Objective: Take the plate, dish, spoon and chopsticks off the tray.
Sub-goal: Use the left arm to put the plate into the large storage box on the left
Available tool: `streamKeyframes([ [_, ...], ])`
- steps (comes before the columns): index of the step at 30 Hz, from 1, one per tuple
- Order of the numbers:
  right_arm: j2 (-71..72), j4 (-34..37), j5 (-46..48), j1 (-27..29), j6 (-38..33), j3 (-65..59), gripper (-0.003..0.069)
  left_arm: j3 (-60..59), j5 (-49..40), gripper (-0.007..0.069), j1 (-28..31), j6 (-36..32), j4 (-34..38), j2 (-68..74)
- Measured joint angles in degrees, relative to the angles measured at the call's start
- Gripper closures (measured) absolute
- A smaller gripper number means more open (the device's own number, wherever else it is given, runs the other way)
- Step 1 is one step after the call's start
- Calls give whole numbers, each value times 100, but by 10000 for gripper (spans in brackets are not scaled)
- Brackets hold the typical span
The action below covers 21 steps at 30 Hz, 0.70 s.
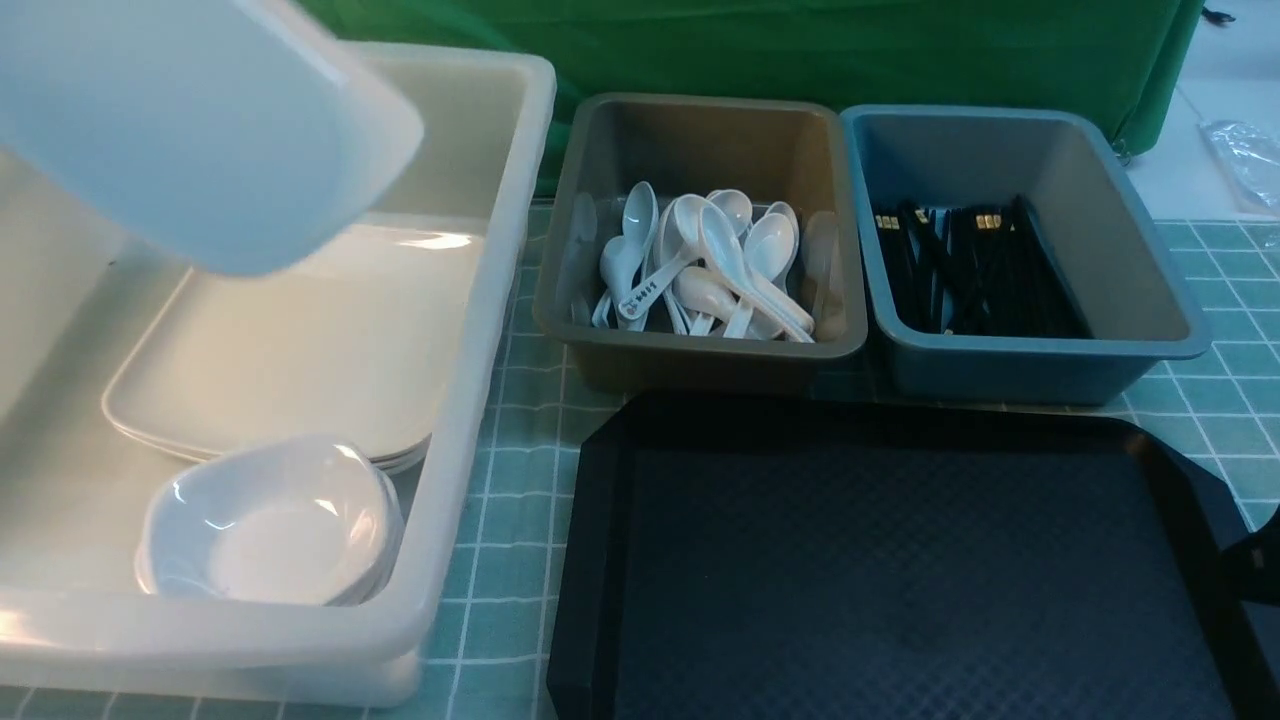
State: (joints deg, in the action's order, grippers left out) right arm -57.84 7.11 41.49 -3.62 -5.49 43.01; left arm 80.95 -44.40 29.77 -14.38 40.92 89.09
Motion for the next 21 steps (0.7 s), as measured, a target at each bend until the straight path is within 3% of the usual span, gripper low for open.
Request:
streamKeyframes([
  [7,0,0,0,0,0,0,200,-1283,1528,594,-452,-645,896,211],
  [15,0,-5,-6,0,0,0,200,-1582,1770,603,-846,-673,1182,709],
  [21,0,-1,-6,0,0,0,200,-1588,1662,602,-858,-649,827,831],
])
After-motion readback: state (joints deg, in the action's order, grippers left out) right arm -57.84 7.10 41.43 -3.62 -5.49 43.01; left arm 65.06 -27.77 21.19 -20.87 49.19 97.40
